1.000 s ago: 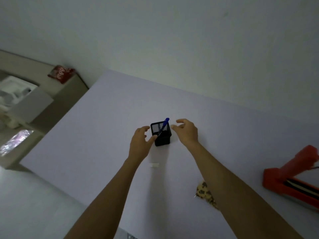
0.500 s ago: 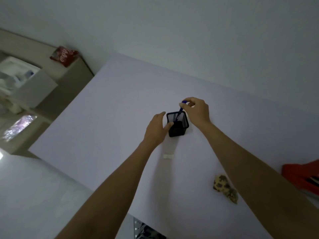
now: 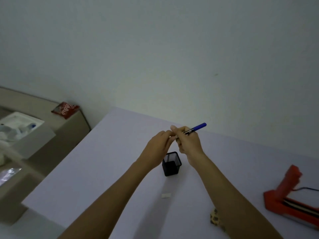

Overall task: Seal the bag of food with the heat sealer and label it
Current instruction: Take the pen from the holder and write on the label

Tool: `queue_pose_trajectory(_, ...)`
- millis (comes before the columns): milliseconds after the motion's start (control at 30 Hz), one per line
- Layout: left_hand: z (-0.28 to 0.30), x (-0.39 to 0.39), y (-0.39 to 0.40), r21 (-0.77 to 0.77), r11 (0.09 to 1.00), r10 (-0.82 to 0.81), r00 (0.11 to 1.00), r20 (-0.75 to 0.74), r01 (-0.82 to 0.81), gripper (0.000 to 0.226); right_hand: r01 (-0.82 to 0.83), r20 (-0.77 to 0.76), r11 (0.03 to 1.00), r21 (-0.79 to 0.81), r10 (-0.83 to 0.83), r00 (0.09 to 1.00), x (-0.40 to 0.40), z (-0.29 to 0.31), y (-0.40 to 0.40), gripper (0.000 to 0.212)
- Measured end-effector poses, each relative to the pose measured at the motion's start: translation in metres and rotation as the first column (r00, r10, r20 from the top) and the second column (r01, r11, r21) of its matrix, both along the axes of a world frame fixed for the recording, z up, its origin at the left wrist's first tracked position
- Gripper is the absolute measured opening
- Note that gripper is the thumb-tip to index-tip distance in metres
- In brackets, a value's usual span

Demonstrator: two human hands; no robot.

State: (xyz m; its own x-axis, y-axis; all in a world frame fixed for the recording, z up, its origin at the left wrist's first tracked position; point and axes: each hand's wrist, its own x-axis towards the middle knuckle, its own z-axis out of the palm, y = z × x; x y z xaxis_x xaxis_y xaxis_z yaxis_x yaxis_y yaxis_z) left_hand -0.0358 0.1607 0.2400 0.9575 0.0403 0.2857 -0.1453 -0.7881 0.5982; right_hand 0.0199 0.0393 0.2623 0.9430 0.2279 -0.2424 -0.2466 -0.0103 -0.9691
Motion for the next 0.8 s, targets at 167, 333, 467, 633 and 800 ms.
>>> queue_pose_trajectory(167,0.013,-0.007,0.011,0.079,0.997,-0.025,0.988,0.152,0.014,0.024,0.128,0.005,0.991,0.049,-0.128,0.992,-0.009,0.013,0.012,0.034)
queue_pose_trajectory(333,0.028,-0.007,0.015,0.229,0.973,-0.032,0.992,0.121,0.004,0.030,0.119,0.094,0.993,0.002,-0.119,0.988,-0.017,0.020,0.027,0.039)
queue_pose_trajectory(467,0.050,-0.012,0.021,-0.007,0.997,-0.073,0.996,0.049,0.073,0.034,0.076,0.121,0.992,0.100,-0.088,0.989,-0.016,0.030,0.032,0.040)
queue_pose_trajectory(633,0.055,-0.025,0.053,-0.493,0.867,-0.144,0.984,-0.100,0.077,0.037,0.257,0.050,0.909,0.328,-0.288,0.956,0.008,0.050,0.014,0.039)
queue_pose_trajectory(800,0.015,-0.041,0.101,-0.392,0.918,-0.016,0.983,-0.181,-0.058,0.030,0.169,0.159,0.925,0.340,-0.234,0.959,0.016,0.064,-0.004,0.046)
